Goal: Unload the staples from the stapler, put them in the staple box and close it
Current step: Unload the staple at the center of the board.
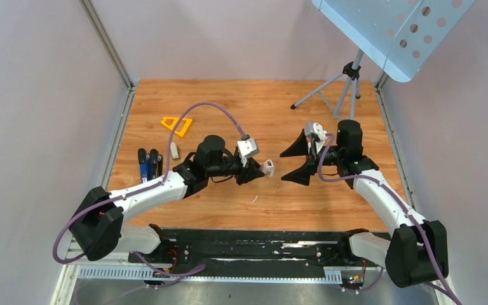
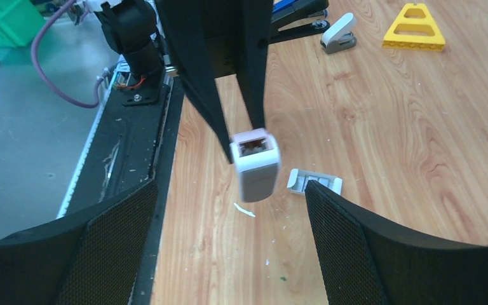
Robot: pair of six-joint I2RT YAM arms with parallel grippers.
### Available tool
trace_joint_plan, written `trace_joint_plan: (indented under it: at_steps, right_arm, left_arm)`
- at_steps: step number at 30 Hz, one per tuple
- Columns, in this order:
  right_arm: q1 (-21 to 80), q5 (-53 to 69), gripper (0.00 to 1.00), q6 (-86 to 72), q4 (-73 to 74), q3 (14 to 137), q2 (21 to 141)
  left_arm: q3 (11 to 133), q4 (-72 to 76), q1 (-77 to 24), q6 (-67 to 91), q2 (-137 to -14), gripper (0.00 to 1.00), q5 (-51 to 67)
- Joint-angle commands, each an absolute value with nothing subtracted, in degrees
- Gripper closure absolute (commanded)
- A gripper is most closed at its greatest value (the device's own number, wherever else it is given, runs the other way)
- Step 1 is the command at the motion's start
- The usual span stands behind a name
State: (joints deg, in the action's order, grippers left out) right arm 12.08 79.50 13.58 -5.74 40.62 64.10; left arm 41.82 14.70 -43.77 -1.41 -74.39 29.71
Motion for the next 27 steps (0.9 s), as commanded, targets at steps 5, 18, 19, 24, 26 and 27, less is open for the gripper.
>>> trace_joint_plan:
  at_steps: [5, 18, 19, 24, 26, 27]
  right_arm:
    - [14.1, 82.6, 0.11, 22.9, -5.2, 40.0, 65.5]
    - [16.1, 81.7, 0.20, 28.4, -3.2, 38.1, 66.1]
    - [16.2, 81.4, 0.21, 28.7, -3.2, 38.1, 66.2]
    - [16.2, 79.6, 0.27, 29.7, -3.2, 38.1, 66.4]
    - [16.2, 79.7, 0.30, 29.8, -3.2, 38.1, 66.4]
    - [16.2, 79.7, 0.32, 29.8, -3.2, 38.1, 66.4]
  left_arm:
    - [43.9, 14.9, -47.5, -6.3, -73.7, 1.00, 28.6]
    - [42.9, 20.6, -48.9, -7.2, -72.7, 1.00, 28.2]
    - [42.9, 20.8, -49.1, -7.3, -72.8, 1.00, 28.3]
    - [42.7, 22.2, -49.5, -7.3, -72.7, 1.00, 28.5]
    - [42.7, 22.8, -49.6, -7.0, -72.7, 1.00, 28.6]
    - [42.7, 22.9, -49.7, -6.9, -72.8, 1.00, 28.7]
